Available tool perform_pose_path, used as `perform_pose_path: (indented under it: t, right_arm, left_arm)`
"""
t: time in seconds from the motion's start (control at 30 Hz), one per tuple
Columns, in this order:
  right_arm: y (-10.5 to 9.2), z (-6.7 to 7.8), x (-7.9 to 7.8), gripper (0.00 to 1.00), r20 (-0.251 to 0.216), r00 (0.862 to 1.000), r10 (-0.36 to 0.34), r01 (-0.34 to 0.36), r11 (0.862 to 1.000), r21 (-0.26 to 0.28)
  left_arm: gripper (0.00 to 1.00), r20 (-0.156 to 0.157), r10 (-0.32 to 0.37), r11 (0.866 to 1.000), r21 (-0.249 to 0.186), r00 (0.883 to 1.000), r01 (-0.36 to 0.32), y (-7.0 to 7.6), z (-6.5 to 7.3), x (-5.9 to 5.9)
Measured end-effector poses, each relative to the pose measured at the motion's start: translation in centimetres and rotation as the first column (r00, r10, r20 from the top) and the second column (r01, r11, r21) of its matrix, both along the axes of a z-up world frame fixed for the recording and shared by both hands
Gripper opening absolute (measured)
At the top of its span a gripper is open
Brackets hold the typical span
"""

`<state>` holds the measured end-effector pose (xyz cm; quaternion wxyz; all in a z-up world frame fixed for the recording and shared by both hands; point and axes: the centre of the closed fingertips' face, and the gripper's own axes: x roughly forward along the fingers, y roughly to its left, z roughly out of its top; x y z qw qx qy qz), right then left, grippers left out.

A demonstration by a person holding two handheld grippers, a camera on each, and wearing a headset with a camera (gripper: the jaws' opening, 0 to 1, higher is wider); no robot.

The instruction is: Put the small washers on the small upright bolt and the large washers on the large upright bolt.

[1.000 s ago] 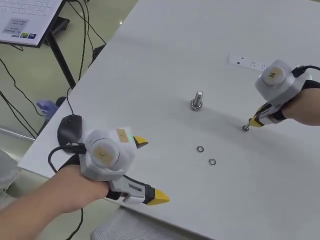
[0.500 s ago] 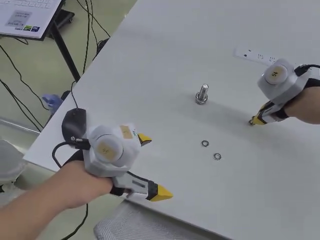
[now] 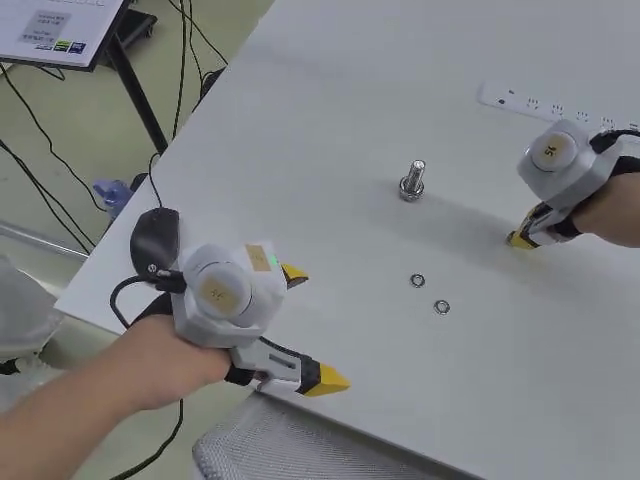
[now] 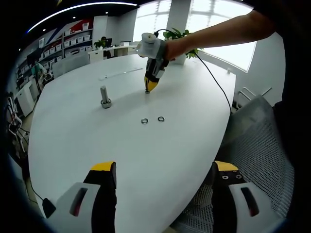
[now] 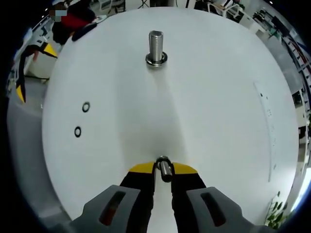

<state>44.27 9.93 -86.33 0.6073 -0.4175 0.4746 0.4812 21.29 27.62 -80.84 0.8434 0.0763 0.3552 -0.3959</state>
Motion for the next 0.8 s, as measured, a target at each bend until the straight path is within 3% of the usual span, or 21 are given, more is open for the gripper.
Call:
perform_pose_path:
  t: [0.67,0.8]
  right_arm:
    - [-0.14,-0.14,-0.18,0.13,0.002,1.0,0.009,-0.009,1.0,-0.008]
    - [0.17,0.0,-0.23,0.19,0.006,1.0,0.009,-0.009,1.0,0.004]
  left_arm:
    - [0.79,-0.002,0.003,1.0,-0.006,1.0,-0.003,-0.06,0.06,-0.24]
    - [0.79,0.001,0.007,1.0,-0.006,1.0,-0.007,0.04,0.12,-0.29]
